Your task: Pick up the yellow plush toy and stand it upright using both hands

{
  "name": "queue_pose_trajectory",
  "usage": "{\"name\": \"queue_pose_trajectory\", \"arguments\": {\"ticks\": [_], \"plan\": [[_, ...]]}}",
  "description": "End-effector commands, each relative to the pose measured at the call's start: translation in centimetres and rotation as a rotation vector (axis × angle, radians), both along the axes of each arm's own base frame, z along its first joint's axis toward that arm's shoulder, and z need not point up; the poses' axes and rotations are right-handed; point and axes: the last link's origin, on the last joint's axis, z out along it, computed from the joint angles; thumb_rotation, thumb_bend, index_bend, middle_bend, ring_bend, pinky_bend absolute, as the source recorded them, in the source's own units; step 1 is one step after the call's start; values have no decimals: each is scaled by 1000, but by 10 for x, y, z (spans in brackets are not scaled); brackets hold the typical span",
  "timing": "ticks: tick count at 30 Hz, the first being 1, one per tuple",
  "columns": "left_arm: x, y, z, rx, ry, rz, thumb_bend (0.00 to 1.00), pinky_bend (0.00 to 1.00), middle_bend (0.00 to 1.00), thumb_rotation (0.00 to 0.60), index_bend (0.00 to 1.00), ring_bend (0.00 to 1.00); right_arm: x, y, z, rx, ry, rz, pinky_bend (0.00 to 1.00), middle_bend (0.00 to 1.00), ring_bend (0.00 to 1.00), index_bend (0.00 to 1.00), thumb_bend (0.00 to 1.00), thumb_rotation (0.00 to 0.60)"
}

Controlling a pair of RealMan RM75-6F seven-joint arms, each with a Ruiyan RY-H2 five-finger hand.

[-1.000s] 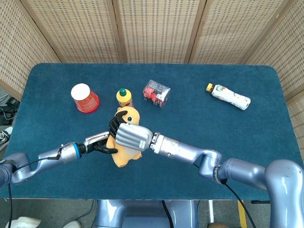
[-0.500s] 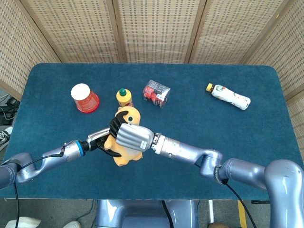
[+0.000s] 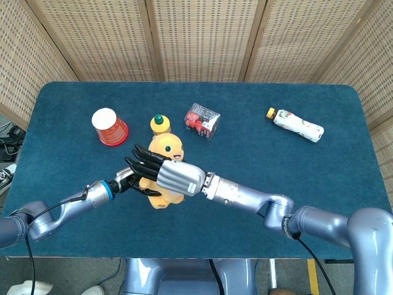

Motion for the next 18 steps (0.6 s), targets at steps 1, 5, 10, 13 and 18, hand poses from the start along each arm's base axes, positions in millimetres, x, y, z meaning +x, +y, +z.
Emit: {"name": "queue_pose_trajectory", "arguments": {"ticks": [1,5,10,13,18], "plan": [[0,1,-2,15,-9,22,392,494,590,600,629,526,-4,0,6,-27,-20,-16,0,0,0,0,0,600],[-1,1,-2,53,-34,44,397,494,590,600,630,526,-15,0,23,-55,-66,-46,0,0,0,0,0,600],[-5,1,1,106,-54,57,395,494,590,600,631,526,-57,-3,66,-116,-181,-157,0,0,0,0,0,600],[-9,-1,4,150,-56,51,385,494,591,600,630,526,-105,-6,100,-158,-313,-317,0,0,0,0,0,600],[-11,-7,6,213,-74,57,384,494,593,600,632,536,-193,8,122,-79,-524,-673,0,0,0,0,0,600]]}}
